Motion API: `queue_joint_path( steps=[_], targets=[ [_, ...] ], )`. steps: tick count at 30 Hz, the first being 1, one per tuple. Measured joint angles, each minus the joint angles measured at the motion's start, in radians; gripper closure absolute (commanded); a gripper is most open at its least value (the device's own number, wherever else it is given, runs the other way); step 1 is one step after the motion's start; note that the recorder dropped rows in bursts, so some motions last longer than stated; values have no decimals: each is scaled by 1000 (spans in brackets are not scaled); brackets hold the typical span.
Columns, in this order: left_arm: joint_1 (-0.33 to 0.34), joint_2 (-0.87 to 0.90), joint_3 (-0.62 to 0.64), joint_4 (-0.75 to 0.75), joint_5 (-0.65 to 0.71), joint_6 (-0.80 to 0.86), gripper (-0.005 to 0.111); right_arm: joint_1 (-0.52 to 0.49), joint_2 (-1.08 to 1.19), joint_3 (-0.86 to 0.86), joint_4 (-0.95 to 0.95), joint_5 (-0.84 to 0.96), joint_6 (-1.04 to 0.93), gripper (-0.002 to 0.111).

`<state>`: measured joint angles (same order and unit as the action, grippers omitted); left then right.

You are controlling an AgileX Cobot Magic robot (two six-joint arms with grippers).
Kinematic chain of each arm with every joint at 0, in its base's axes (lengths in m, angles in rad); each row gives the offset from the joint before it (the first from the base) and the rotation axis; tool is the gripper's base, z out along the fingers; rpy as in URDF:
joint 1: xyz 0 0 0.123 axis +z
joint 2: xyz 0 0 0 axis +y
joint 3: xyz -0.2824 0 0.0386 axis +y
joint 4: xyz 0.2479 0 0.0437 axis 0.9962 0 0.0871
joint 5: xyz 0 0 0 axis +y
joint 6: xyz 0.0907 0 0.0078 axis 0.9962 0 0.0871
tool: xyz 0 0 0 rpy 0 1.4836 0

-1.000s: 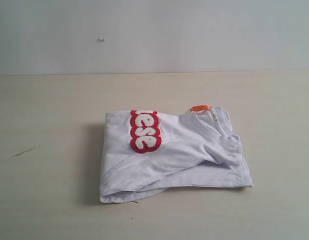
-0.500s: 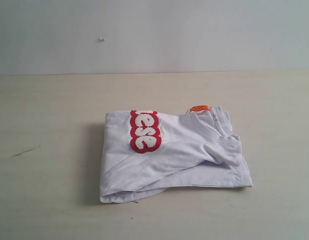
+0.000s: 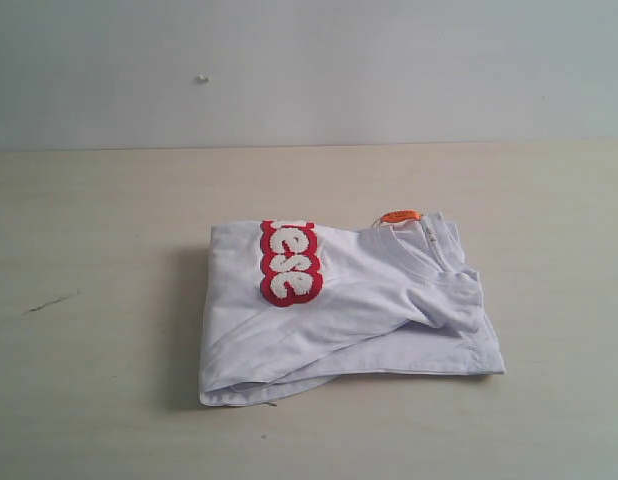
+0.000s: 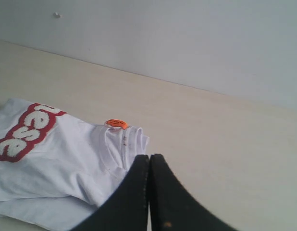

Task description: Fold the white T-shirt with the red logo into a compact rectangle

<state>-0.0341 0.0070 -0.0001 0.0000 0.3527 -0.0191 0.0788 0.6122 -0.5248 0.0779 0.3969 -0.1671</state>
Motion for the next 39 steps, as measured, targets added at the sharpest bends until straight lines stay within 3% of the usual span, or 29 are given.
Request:
queue_joint_path(
  steps=[15, 39],
  targets=[
    [0, 0, 0, 0, 6, 0, 107, -187, -246, 269, 25, -90, -4, 108],
    [0, 0, 0, 0, 6, 0, 107, -232, -483, 436, 45, -149, -5, 108]
  ],
)
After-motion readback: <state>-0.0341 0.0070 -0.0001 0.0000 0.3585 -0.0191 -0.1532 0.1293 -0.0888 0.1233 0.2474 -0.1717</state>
